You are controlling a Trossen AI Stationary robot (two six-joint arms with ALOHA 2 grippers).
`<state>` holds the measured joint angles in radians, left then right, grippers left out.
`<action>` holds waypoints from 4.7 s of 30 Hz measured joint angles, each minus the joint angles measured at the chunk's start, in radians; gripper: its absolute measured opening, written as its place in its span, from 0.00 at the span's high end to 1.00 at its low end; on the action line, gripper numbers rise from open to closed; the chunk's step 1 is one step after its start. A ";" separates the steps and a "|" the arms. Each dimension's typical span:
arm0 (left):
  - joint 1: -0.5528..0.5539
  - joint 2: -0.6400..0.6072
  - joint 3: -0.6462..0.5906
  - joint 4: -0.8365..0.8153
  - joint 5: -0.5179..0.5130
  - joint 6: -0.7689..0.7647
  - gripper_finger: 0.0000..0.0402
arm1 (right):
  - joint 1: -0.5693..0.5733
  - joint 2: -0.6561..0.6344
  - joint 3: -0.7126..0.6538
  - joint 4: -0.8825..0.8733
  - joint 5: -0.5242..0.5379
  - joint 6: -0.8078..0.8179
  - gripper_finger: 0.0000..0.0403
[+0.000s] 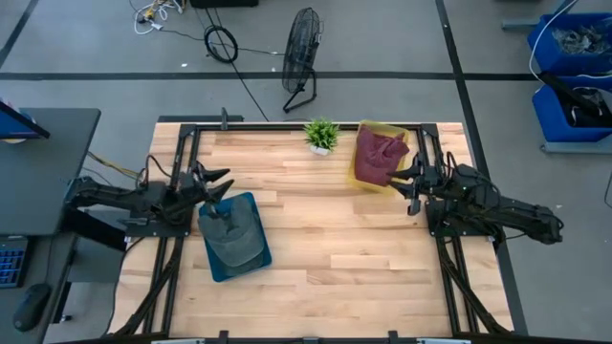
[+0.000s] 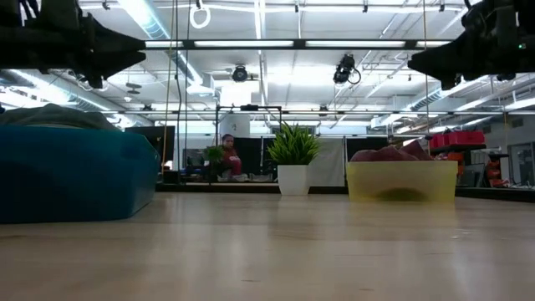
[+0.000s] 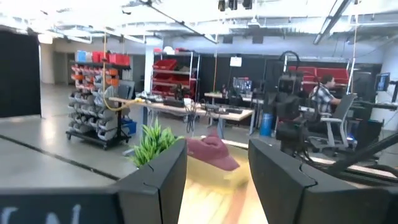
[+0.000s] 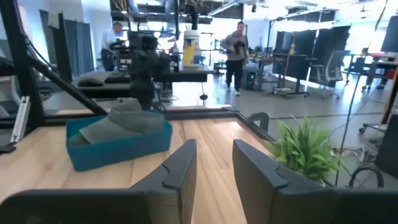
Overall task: Pick & Place hat
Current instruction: Return to Home Position
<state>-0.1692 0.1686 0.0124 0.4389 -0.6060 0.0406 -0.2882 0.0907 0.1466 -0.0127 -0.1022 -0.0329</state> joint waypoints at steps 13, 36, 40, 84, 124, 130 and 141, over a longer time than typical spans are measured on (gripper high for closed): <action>0.000 -0.162 0.015 -0.189 -0.040 0.038 0.56 | -0.010 -0.091 -0.034 -0.116 0.018 0.019 0.73; 0.000 -0.129 -0.003 -0.349 -0.037 -0.134 0.56 | -0.011 -0.082 -0.131 0.026 0.136 0.101 0.73; 0.000 -0.129 -0.003 -0.349 -0.036 -0.134 0.56 | -0.011 -0.082 -0.131 0.026 0.136 0.103 0.73; 0.000 -0.129 -0.005 -0.340 -0.036 -0.133 0.56 | -0.011 -0.082 -0.130 0.026 0.136 0.102 0.73; 0.000 -0.129 -0.005 -0.339 -0.036 -0.134 0.56 | -0.011 -0.082 -0.130 0.026 0.136 0.102 0.73; 0.000 -0.129 -0.005 -0.339 -0.036 -0.133 0.56 | -0.011 -0.082 -0.130 0.027 0.136 0.102 0.73; 0.000 -0.129 -0.005 -0.339 -0.036 -0.134 0.56 | -0.010 -0.082 -0.130 0.026 0.136 0.102 0.73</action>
<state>-0.1696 0.0391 0.0070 0.0998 -0.6422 -0.0929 -0.2985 0.0090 0.0170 0.0138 0.0334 0.0696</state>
